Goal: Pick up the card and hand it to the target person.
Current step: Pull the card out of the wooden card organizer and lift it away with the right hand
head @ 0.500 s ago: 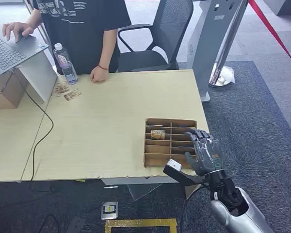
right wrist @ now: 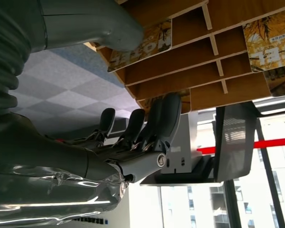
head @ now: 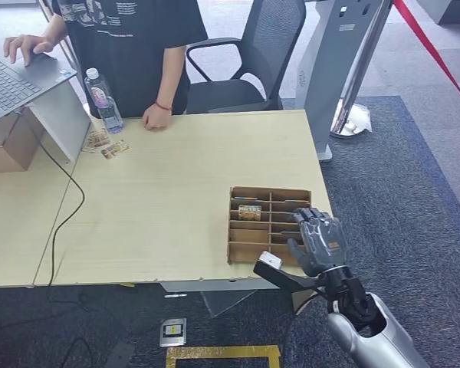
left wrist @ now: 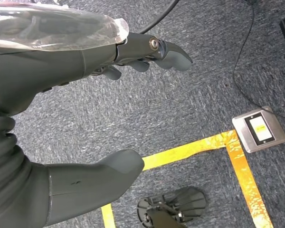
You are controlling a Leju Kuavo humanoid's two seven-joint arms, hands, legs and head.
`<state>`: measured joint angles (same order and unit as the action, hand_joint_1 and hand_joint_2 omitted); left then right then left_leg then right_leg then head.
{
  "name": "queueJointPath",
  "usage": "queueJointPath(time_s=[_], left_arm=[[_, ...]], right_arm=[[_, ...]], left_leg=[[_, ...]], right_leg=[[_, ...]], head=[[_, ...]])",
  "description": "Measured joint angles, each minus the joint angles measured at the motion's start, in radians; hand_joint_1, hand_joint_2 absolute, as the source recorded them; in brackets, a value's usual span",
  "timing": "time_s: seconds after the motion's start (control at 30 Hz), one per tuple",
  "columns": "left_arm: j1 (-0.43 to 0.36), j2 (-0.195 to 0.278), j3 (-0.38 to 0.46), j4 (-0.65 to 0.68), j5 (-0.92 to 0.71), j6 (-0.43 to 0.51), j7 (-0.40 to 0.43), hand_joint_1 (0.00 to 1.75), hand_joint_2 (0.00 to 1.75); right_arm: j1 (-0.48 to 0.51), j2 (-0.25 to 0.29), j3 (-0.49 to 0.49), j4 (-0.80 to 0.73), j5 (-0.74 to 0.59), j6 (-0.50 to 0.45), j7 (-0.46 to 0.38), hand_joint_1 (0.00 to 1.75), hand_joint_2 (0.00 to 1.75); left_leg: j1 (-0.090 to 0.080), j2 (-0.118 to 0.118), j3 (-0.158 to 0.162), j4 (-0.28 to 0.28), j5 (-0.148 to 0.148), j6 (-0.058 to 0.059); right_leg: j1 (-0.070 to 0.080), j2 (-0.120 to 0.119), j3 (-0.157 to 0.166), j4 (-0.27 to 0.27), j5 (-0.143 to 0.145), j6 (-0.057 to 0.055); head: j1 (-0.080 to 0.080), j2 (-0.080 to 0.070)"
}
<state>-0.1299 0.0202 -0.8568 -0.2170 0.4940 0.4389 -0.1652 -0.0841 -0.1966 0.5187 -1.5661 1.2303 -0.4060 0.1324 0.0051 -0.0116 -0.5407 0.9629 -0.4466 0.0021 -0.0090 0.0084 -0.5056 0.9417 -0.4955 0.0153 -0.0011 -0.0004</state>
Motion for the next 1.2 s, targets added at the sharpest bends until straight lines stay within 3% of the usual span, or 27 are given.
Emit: queueJointPath(time_s=[0.37,0.9,0.97,1.13,1.2], left_arm=[[0.0,-0.002,0.0,0.0,-0.004,0.001,0.001,0.0,1.75],[0.0,-0.005,0.0,0.0,-0.009,0.0,0.006,0.0,1.75],[0.0,-0.005,0.0,0.0,-0.01,0.0,0.006,0.0,1.75],[0.0,-0.005,0.0,0.0,-0.01,0.0,0.007,0.0,1.75],[0.0,-0.005,0.0,0.0,-0.01,0.0,0.007,0.0,1.75]], right_arm=[[-0.002,0.004,0.003,0.033,0.0,0.004,0.0,0.67,1.75],[-0.004,0.004,-0.014,0.063,0.021,0.006,0.011,0.87,1.75],[-0.004,0.004,-0.014,0.063,0.027,0.01,0.015,0.96,1.75],[-0.004,0.004,-0.015,0.064,0.037,0.013,0.02,1.62,1.75],[-0.004,0.004,-0.016,0.064,0.045,0.013,0.025,1.71,1.75]], left_leg=[[0.0,0.0,0.0,0.0,0.0,0.0],[0.0,0.0,0.0,0.0,0.0,0.0],[0.0,0.0,0.0,0.0,0.0,0.0],[0.0,0.0,0.0,0.0,0.0,0.0],[0.0,0.0,0.0,0.0,0.0,0.0]], right_leg=[[0.0,0.0,0.0,0.0,0.0,0.0],[0.0,0.0,0.0,0.0,0.0,0.0],[0.0,0.0,0.0,0.0,0.0,0.0],[0.0,0.0,0.0,0.0,0.0,0.0],[0.0,0.0,0.0,0.0,0.0,0.0]], head=[[0.0,0.0],[0.0,0.0],[0.0,0.0],[0.0,0.0],[0.0,0.0]])
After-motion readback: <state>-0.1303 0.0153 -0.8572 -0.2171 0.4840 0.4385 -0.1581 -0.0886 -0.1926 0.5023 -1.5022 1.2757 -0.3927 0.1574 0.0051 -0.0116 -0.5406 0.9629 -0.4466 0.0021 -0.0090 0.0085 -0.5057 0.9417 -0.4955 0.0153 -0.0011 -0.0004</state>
